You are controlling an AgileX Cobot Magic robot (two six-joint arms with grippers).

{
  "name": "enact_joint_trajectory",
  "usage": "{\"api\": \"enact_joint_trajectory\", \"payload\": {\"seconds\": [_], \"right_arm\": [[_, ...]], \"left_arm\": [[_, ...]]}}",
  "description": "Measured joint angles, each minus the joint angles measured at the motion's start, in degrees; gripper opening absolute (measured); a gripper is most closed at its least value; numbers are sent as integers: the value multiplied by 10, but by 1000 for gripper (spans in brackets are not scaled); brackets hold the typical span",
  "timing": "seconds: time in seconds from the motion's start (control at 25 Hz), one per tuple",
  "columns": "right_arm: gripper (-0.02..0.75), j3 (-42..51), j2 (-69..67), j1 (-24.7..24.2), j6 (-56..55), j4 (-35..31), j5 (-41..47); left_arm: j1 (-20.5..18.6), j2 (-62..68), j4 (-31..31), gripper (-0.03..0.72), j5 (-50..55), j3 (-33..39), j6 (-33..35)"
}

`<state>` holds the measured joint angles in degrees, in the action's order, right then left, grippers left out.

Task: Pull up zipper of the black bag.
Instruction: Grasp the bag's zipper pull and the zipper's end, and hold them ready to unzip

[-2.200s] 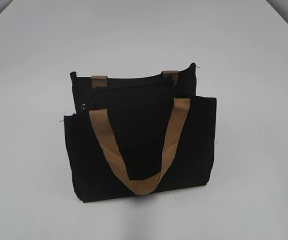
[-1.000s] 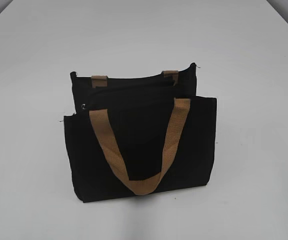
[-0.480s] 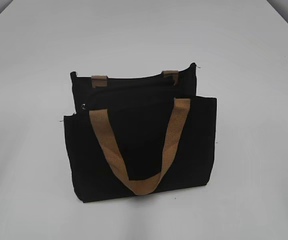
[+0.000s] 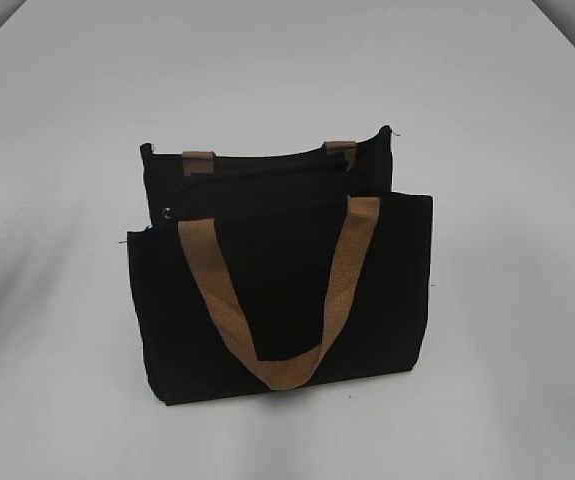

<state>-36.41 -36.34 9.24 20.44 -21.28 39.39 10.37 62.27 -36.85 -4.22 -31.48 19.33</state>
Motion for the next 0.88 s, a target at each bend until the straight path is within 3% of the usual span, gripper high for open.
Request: {"api": "enact_joint_trajectory", "payload": {"seconds": [0.2,0.4,0.68,0.76,0.88], "right_arm": [[400,-61,-124,43,18,-2,-12],[400,-114,-217,90,46,-2,-14],[400,-175,-319,152,74,-2,-31],[400,-190,-337,163,82,-2,-36],[400,-202,-360,176,90,-2,-41]], "left_arm": [[73,118,5,323,-194,0,-1],[94,230,55,323,-315,1,-75],[96,278,315,323,-441,100,-277],[96,278,402,323,-486,148,-298],[97,278,475,323,-546,190,-308]]}}
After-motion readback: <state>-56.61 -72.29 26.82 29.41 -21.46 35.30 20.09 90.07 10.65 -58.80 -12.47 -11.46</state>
